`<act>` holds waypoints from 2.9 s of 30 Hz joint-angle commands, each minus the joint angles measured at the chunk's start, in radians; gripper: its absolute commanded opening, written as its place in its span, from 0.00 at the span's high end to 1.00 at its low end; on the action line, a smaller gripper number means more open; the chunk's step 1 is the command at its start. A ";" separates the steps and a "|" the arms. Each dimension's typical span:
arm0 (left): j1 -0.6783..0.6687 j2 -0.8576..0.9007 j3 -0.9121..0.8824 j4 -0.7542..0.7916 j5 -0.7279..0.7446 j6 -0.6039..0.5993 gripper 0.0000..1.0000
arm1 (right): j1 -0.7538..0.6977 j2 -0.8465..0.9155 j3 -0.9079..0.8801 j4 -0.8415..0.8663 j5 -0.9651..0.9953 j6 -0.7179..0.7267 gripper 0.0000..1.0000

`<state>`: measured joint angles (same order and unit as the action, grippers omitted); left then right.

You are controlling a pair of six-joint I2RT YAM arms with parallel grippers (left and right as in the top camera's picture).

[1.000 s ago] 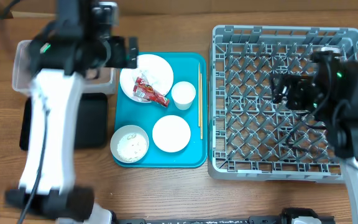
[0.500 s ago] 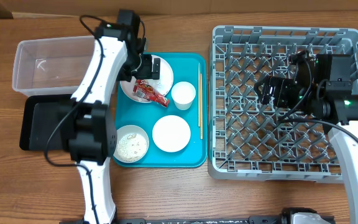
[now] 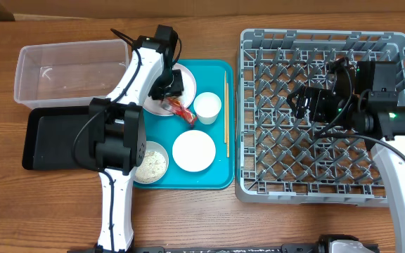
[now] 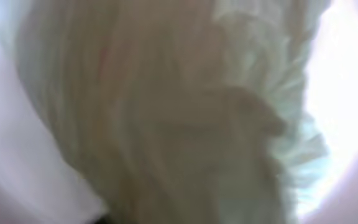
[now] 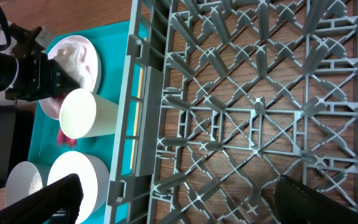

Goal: Sort waste into correct bins and load items into the dishwasher
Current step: 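Grasp the red wrapper and tissue from the plate with the left gripper, then drop the wrapper and tissue into the clear plastic bin, then grasp the white paper cup on the teal tray with the left gripper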

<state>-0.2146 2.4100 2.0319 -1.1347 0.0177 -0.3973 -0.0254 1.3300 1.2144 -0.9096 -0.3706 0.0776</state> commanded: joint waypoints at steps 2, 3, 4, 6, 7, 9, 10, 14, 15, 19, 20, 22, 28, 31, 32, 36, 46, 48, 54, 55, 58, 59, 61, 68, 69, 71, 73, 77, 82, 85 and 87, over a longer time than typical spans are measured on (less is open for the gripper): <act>0.005 0.021 0.037 -0.045 0.003 -0.027 0.96 | 0.003 -0.003 0.023 0.004 -0.013 0.001 0.00; 0.005 0.008 0.057 -0.062 0.003 -0.021 0.96 | 0.003 -0.003 0.023 0.005 -0.013 0.001 0.00; 0.005 -0.011 0.093 -0.087 0.004 -0.010 0.96 | 0.003 -0.003 0.023 0.006 -0.013 0.001 0.00; 0.006 -0.044 0.172 -0.133 0.005 0.011 0.96 | 0.003 -0.003 0.023 0.008 -0.013 0.001 0.00; 0.007 -0.062 0.219 -0.158 0.005 0.017 0.96 | 0.003 -0.003 0.023 0.009 -0.013 0.001 0.00; 0.017 -0.094 0.313 -0.204 0.005 0.016 0.96 | 0.003 -0.003 0.023 0.009 -0.013 0.001 0.00; 0.024 -0.107 0.353 -0.225 0.004 0.016 0.96 | 0.003 -0.003 0.023 0.009 -0.013 0.001 0.00; 0.080 -0.161 0.464 -0.286 0.000 0.014 0.96 | 0.003 -0.003 0.023 0.004 -0.013 0.001 0.00; 0.102 -0.170 0.473 -0.297 -0.003 0.005 0.96 | 0.003 -0.003 0.023 0.002 -0.013 0.001 0.00; 0.210 -0.174 0.472 -0.330 -0.029 -0.059 0.96 | 0.003 -0.003 0.023 -0.005 -0.013 0.002 0.00; 0.242 -0.171 0.465 -0.332 -0.029 -0.075 0.96 | 0.003 -0.003 0.023 -0.005 -0.013 0.002 0.00; 0.309 -0.151 0.446 -0.329 -0.029 -0.114 0.96 | 0.007 -0.003 0.023 -0.006 -0.016 0.005 0.00; 0.437 -0.051 0.424 -0.312 -0.029 -0.248 0.96 | 0.009 -0.003 0.023 -0.006 -0.018 0.005 0.00; 0.479 0.017 0.424 -0.286 -0.024 -0.354 0.96 | 0.008 -0.003 0.023 -0.006 -0.021 0.005 0.00; 0.489 0.037 0.424 -0.278 -0.015 -0.387 0.96 | 0.009 -0.003 0.023 -0.006 -0.021 0.005 0.00; 0.513 0.091 0.424 -0.253 0.029 -0.467 0.96 | 0.008 -0.003 0.023 -0.006 -0.024 0.005 0.00; 0.517 0.098 0.430 -0.197 0.107 -0.373 0.00 | 0.008 -0.003 0.023 -0.010 -0.024 0.005 0.00; 0.521 0.087 0.454 -0.206 0.114 -0.352 0.00 | 0.008 -0.003 0.023 -0.009 -0.025 0.005 0.00; 0.523 0.010 0.611 -0.282 0.131 -0.185 0.00 | 0.008 -0.003 0.023 -0.013 -0.024 0.005 0.00; 0.518 -0.008 0.634 -0.293 0.157 -0.121 0.01 | 0.008 -0.003 0.023 -0.013 -0.024 0.005 0.00; 0.475 -0.079 0.669 -0.336 0.266 0.125 0.07 | 0.008 -0.003 0.023 -0.012 -0.024 0.005 0.00; 0.461 -0.092 0.669 -0.350 0.272 0.164 0.07 | 0.008 -0.003 0.023 -0.012 -0.024 0.005 0.00; 0.378 -0.114 0.669 -0.410 0.272 0.286 0.08 | 0.008 -0.003 0.023 -0.012 -0.024 0.005 0.00; 0.106 -0.074 0.631 -0.483 0.272 0.507 0.11 | 0.008 -0.003 0.023 -0.013 -0.024 0.005 0.00; 0.070 -0.068 0.617 -0.476 0.272 0.529 0.11 | 0.008 -0.003 0.023 -0.013 -0.024 0.005 0.00; 0.012 -0.058 0.595 -0.470 0.266 0.560 0.11 | 0.008 -0.003 0.023 -0.013 -0.024 0.005 0.00; -0.042 -0.044 0.574 -0.471 0.233 0.559 0.11 | 0.008 -0.003 0.023 -0.013 -0.024 0.005 0.00; -0.108 0.002 0.548 -0.482 0.156 0.553 0.17 | 0.008 -0.003 0.023 -0.016 -0.024 0.005 0.00; -0.126 0.069 0.540 -0.510 0.180 0.547 0.28 | 0.008 -0.003 0.022 -0.024 -0.024 0.004 0.00; -0.132 0.089 0.539 -0.529 0.202 0.548 0.35 | 0.008 -0.003 0.022 -0.023 -0.024 0.004 0.00; -0.137 0.097 0.537 -0.531 0.201 0.555 0.37 | 0.008 -0.003 0.022 -0.023 -0.024 0.004 0.00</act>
<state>-0.3454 2.4866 2.5771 -1.6604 0.2058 0.1352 -0.0235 1.3308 1.2144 -0.9360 -0.3885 0.0784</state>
